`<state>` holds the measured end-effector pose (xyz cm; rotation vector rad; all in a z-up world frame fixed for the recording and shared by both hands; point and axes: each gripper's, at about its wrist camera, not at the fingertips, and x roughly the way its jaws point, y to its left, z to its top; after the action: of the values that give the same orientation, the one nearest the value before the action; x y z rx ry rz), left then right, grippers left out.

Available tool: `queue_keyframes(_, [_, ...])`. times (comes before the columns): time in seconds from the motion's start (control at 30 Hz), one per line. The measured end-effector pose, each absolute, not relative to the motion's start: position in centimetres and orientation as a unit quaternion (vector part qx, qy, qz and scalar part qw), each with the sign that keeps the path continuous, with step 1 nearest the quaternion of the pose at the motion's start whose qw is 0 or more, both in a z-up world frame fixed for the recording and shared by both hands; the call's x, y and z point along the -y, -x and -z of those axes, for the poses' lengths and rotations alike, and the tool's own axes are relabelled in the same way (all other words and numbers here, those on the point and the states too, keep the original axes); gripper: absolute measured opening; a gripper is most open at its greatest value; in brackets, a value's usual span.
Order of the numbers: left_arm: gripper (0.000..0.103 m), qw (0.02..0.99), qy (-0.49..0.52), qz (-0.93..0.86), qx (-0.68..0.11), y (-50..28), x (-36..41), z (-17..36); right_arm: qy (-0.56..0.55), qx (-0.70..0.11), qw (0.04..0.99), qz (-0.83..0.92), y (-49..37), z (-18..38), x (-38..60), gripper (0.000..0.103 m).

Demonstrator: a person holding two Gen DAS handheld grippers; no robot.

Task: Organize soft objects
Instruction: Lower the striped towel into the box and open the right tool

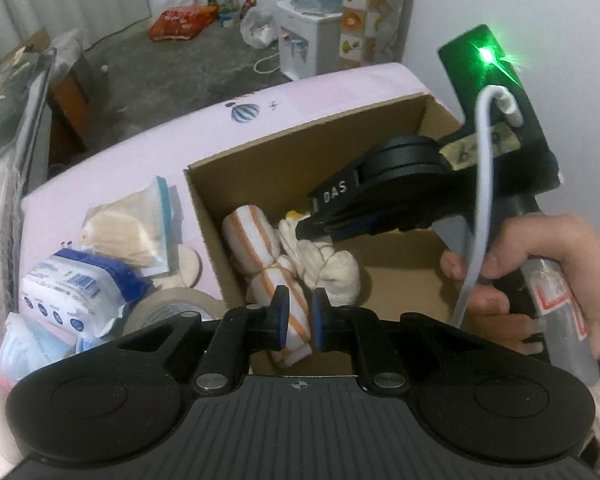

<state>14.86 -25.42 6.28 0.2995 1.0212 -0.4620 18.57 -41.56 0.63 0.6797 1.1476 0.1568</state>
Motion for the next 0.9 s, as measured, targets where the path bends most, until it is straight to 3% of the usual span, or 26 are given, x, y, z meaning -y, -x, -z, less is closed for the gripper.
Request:
queue_keyframes(0.43, [0.011,0.813,-0.131,0.212,-0.526,-16.5,25.5,-4.4,-0.344,-0.512,0.783,-0.085,-19.0,0.4,41.1,0.006])
queue_keyframes(0.9, [0.01,0.812,-0.159,0.187,-0.529,-17.2,26.1,-4.2,-0.459,-0.506,0.729,-0.045,-17.1,2.1,42.4,0.011])
